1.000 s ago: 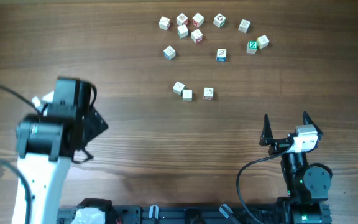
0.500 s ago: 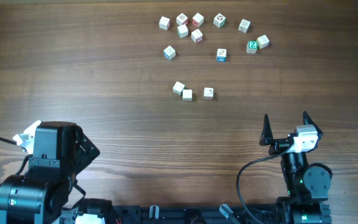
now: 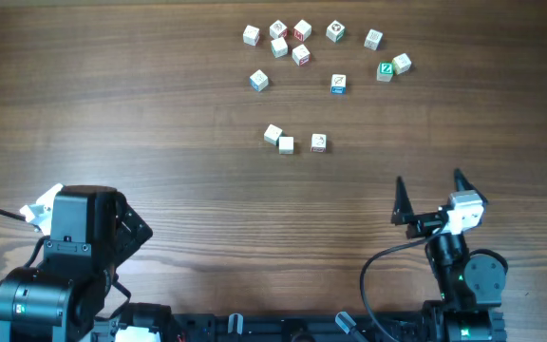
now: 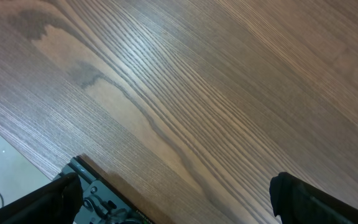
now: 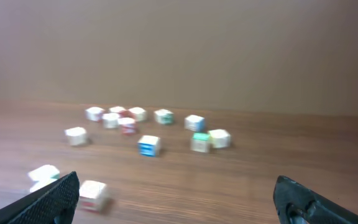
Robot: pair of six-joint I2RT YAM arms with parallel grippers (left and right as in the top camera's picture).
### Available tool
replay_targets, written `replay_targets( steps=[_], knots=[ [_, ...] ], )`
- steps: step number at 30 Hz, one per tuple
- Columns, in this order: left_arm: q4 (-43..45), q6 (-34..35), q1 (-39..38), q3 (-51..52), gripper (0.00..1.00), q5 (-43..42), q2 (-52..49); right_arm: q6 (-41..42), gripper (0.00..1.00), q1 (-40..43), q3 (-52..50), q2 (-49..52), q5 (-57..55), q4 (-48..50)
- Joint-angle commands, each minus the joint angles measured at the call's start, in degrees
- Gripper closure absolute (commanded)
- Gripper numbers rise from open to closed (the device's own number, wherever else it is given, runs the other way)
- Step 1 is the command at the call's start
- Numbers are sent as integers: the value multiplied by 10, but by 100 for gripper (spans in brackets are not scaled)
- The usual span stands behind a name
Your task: Form a horizontal line
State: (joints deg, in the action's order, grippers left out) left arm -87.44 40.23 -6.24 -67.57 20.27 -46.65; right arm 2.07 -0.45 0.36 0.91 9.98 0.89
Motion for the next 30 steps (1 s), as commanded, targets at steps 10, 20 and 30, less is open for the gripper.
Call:
replay_targets(
  steps=[10,20,30],
  knots=[
    [-1,10,4,2,0,3,1,538,0,-2,8,-2,338,14],
    [-1,10,4,2,0,3,1,312,1,-4,256,400,295,-127],
    [-1,10,4,2,0,3,1,221,1,-222,576,763,101,-307]
  ],
)
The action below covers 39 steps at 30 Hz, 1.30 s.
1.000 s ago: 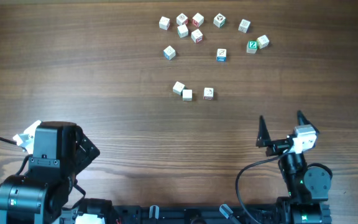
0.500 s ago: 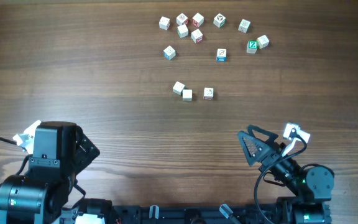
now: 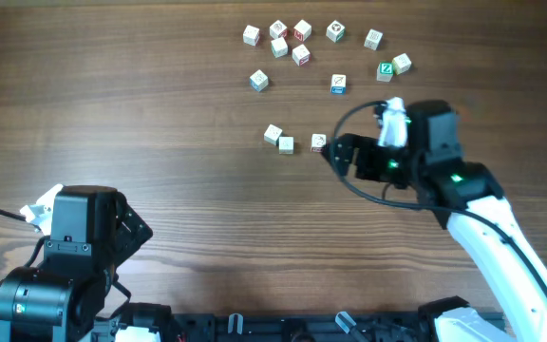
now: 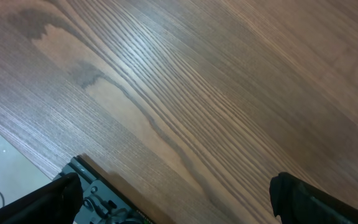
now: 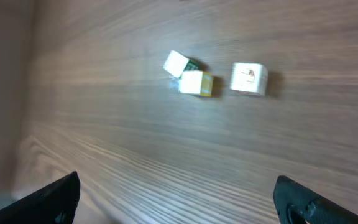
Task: Form a horizontal line
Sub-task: 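Reach the right gripper to the three placed blocks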
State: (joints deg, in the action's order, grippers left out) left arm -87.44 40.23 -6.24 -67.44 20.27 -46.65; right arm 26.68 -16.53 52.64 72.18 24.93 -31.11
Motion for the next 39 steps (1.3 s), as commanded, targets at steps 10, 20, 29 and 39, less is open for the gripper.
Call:
replay_targets(
  steps=[10,20,29,39],
  knots=[
    [-1,10,4,1,0,3,1,40,95,-161,50,264,-137,157],
    [-1,10,4,1,0,3,1,124,95,-176,50,382,-202,206],
    [-1,10,4,1,0,3,1,124,95,-176,50,389,-243,253],
    [-1,10,4,1,0,3,1,125,95,-176,50,389,-244,253]
  ],
)
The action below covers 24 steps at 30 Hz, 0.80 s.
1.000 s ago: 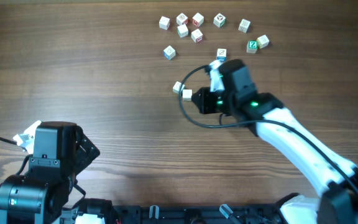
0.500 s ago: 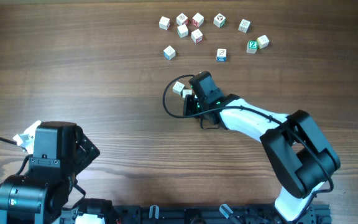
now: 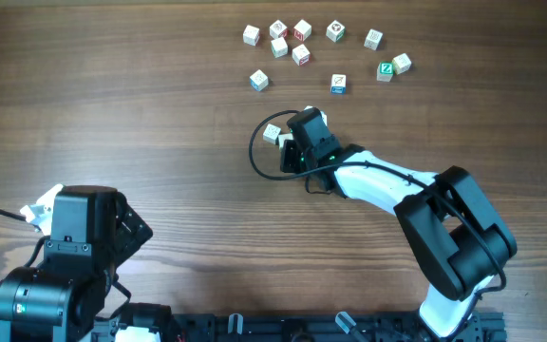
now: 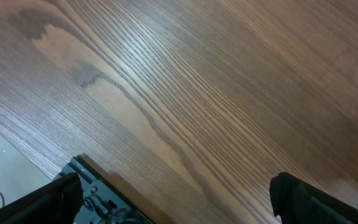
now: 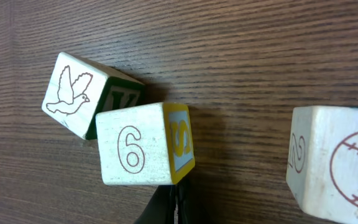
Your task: Form a horizontal line
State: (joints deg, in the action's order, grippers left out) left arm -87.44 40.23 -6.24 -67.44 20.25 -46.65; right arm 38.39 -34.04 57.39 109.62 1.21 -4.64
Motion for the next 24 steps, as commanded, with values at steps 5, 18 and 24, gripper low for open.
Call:
replay_targets(
  steps=[5,18,24],
  knots=[
    [-1,10,4,1,0,3,1,8,96,-1,2,15,14,-9],
    [-1,10,4,1,0,3,1,-9,95,-17,2,15,26,38],
    [-1,10,4,1,0,3,1,-9,95,-17,2,15,-19,64]
  ],
)
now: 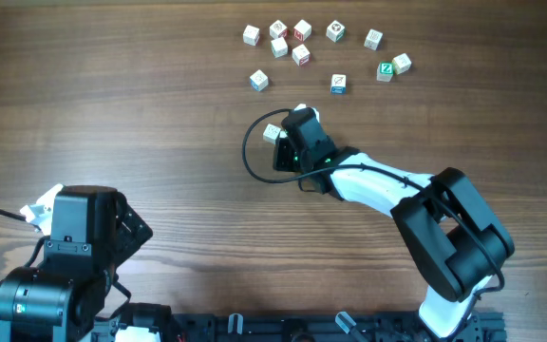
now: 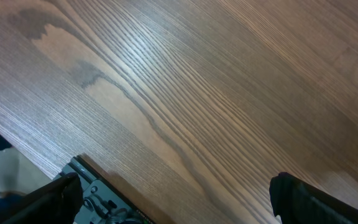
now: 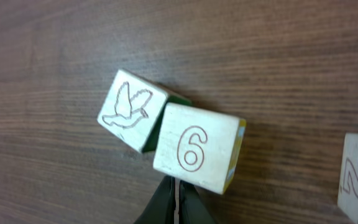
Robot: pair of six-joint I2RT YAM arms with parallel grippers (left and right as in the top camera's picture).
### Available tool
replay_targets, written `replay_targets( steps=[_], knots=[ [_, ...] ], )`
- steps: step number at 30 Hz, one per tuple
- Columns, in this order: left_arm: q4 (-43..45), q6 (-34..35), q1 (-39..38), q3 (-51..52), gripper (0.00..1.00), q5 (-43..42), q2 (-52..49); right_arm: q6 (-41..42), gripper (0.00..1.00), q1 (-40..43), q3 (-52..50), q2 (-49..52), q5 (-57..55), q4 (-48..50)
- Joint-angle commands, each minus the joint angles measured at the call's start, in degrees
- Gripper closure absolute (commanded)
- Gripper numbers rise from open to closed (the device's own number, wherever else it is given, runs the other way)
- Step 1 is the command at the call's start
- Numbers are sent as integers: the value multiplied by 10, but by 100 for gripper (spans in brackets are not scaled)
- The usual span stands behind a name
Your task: Form a horizontal line
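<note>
Three white wooden blocks lie mid-table. In the right wrist view the bird block touches a corner of the tilted "6" block, and a "2" block shows at the right edge. My right gripper is shut with nothing between its fingers, its tips against the near edge of the "6" block. From overhead only the bird block shows beside the right wrist; the other two are hidden under it. My left gripper is open over bare wood by its base.
Several more lettered blocks lie scattered at the far edge of the table, among them a blue one and a green one. The left arm's base sits at the near left corner.
My shut right gripper has shifted slightly left. The "6" block now lies turned, closer against the bird block, and farther from the "2" block. The left arm has not moved.
My right gripper was open, parked near its base, facing the blocks. Then the arm was stretched out over the three middle blocks. Later the gripper was shut, its tips at the "6" block's near edge, and now that block lies turned against the bird block.
</note>
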State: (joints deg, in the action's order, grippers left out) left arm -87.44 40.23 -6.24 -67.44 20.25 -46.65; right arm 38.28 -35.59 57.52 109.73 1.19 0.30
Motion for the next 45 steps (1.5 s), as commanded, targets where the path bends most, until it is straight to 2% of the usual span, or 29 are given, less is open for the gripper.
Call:
replay_targets(
  steps=[1,7,12,14,17,19,21,23,25,28,31,32,35,38,45],
  knots=[
    [-1,10,4,1,0,3,1,-8,95,-1,1,14,-19,20],
    [-1,10,4,1,0,3,1,-8,95,-1,1,14,-15,22],
    [-1,10,4,1,0,3,1,-23,95,-2,3,-12,84,-5],
    [-1,10,4,1,0,3,1,-10,95,-2,3,-59,30,-71],
    [-1,10,4,1,0,3,1,65,95,-2,3,-120,-110,-187],
    [-1,10,4,1,0,3,1,94,95,-2,3,-126,-186,-222],
    [-1,10,4,1,0,3,1,102,95,-2,1,-123,-215,-234],
    [-1,10,4,1,0,3,1,108,95,-2,0,-118,-255,-235],
    [-1,10,4,1,0,3,1,158,95,7,-11,-103,-313,-224],
    [-1,10,4,1,0,3,1,159,95,22,-22,-61,-314,-187],
    [-1,10,4,1,0,3,1,143,95,53,-22,6,-261,-131],
    [-1,10,4,1,0,3,1,102,95,64,-22,13,-218,-106],
    [-1,10,4,1,0,3,1,76,95,73,-22,13,-187,-89],
    [-1,10,4,1,0,3,1,7,95,73,-21,13,-112,-55],
    [-1,10,4,1,0,3,1,-8,95,73,-21,13,-101,-52]
  ],
)
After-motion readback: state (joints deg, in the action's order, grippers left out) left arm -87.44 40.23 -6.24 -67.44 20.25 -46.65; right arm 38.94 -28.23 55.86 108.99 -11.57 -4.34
